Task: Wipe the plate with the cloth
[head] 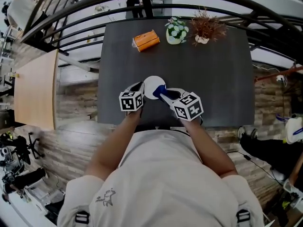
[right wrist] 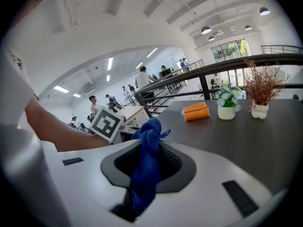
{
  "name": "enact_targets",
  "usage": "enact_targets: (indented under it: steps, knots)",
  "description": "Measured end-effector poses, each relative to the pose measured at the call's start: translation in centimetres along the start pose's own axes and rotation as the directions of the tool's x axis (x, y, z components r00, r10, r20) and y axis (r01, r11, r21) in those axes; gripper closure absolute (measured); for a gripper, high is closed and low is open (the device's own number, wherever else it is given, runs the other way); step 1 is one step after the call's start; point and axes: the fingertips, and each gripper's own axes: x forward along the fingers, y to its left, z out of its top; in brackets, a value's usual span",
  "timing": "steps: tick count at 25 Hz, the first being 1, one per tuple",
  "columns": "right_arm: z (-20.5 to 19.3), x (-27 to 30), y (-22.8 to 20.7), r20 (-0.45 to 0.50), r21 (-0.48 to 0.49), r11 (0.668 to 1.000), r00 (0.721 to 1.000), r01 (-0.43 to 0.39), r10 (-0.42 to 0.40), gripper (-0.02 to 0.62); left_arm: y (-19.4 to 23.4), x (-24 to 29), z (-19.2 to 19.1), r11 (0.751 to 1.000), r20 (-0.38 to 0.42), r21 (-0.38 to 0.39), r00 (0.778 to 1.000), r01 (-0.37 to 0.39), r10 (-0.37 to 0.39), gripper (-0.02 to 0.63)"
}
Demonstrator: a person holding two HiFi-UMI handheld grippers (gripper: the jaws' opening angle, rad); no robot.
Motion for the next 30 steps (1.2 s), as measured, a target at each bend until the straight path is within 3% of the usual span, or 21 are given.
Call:
enact_targets:
  steps: [7, 14, 23, 30]
  knots:
    - [0.6, 0.1, 0.8, 0.032, -0.017, 1.0, 0.999, 0.013, -0.013, 0.525, -2.4, -4.1, 1.5, 0.995, 0.068, 0.016, 0.993, 0.096, -0.097, 0.6]
    - [1.2, 0.2, 2.2, 0.077, -0.025, 0.998, 0.996, 0.051, -0.049, 0.525, -4.9, -8.0, 3.6, 0.972, 0.121, 0.11, 0.968, 0.208, -0.221, 0.6]
    - [2.2, 0.4, 8.4, 0.154, -0.053, 0.994, 0.984, 0.1, -0.09, 0.525, -4.4, -14.6, 4.4, 0.933, 0.175, 0.185, 0.924, 0.308, -0.34, 0.6]
    - [1.9, 0.0, 15.2, 0.263, -0.046, 0.984, 0.952, 0.174, -0.156, 0.525, -2.5, -21.7, 3.1, 0.907, 0.219, 0.247, 0.892, 0.342, -0.396, 0.6]
